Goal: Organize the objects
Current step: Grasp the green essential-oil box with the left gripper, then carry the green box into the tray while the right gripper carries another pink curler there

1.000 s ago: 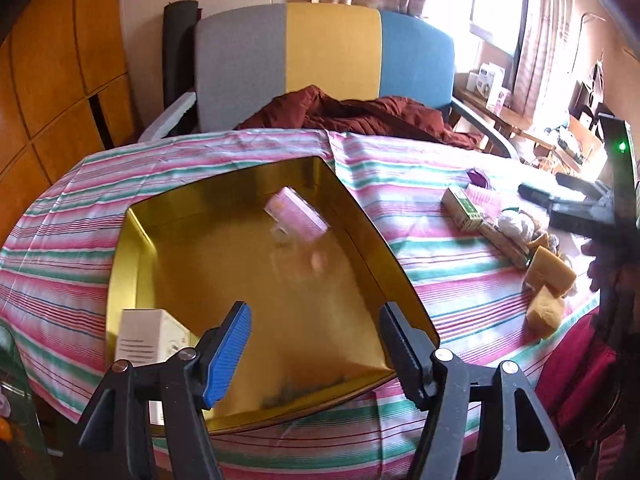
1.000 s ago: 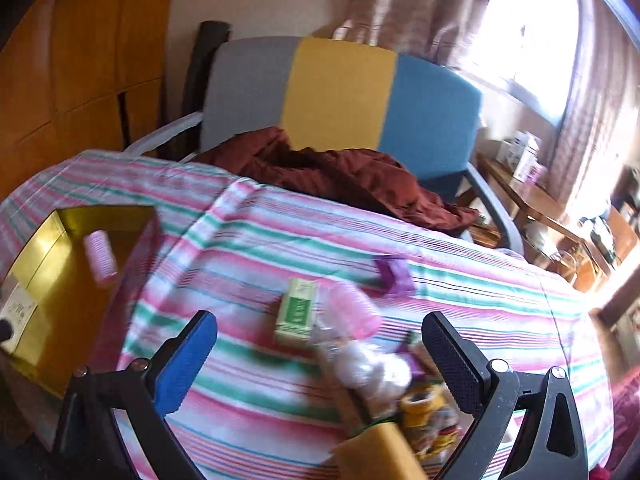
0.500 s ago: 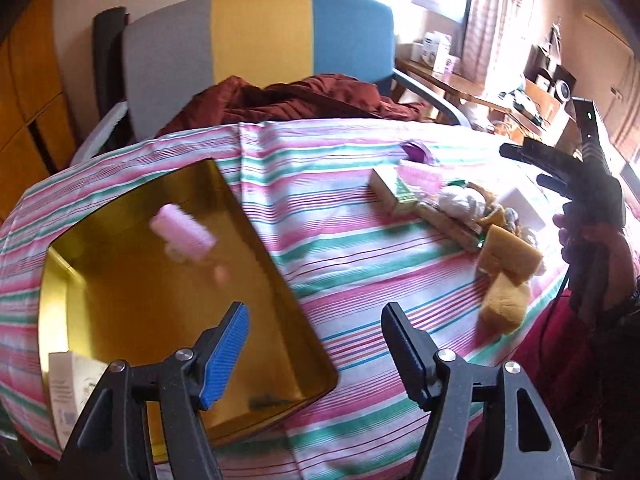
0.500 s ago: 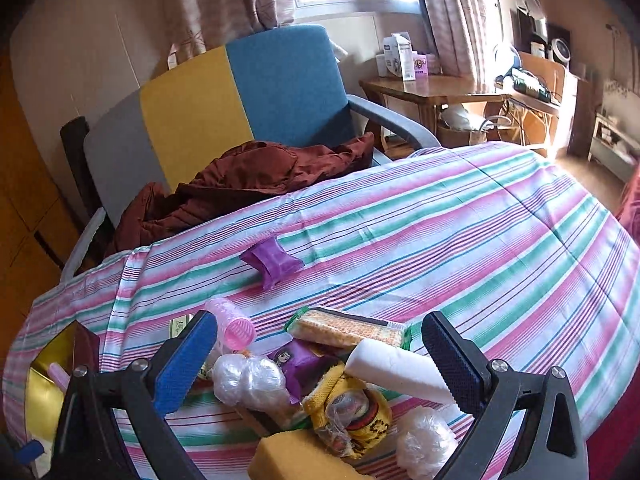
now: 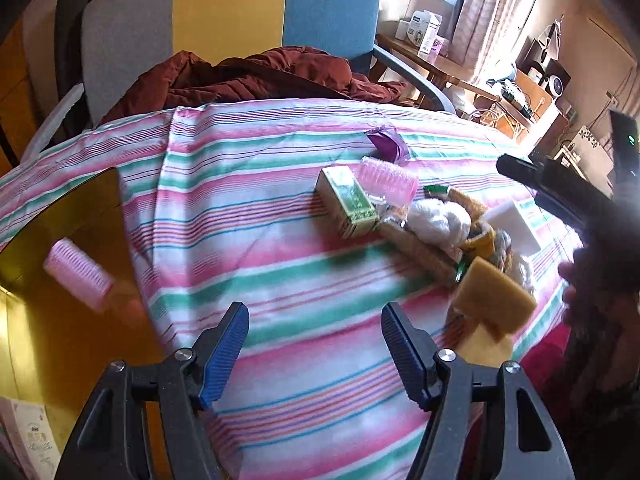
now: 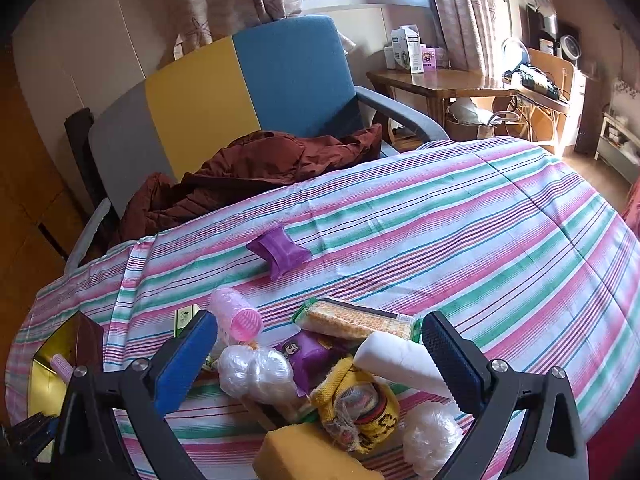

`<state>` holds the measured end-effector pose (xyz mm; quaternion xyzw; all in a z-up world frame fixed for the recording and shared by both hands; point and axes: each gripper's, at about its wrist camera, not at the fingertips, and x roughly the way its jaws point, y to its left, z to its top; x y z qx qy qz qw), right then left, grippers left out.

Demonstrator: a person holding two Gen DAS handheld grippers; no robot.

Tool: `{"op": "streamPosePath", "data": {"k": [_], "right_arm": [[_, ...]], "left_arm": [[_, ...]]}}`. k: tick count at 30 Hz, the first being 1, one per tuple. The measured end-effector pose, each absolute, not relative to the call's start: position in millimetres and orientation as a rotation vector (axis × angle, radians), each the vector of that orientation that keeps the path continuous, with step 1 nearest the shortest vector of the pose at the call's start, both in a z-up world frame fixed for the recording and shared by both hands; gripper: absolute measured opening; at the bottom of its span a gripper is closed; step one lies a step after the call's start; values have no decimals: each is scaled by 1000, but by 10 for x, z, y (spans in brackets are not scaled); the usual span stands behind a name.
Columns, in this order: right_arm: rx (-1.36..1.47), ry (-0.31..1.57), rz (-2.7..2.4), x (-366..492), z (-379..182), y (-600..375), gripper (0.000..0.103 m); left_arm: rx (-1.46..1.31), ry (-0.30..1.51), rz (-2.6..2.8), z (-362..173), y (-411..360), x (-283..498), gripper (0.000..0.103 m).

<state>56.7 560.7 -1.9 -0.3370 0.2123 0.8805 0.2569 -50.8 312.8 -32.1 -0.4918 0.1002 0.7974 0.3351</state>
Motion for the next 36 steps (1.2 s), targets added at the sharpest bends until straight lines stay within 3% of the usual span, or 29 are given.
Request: {"op": "streamPosePath", "data": {"k": [18, 23, 36], "right_arm": [[-942, 573, 2425, 512, -31, 5594, 103], [-955, 572, 2420, 504, -52, 5598, 103], [-1020, 490, 2448, 402, -105, 5478, 103]], "left_arm": [[-1428, 132, 2040, -783, 4102, -1380, 68], [-1465, 113, 2043, -955, 4078, -1540, 36], [-1349, 293, 2049, -936, 3640, -892, 32]]}}
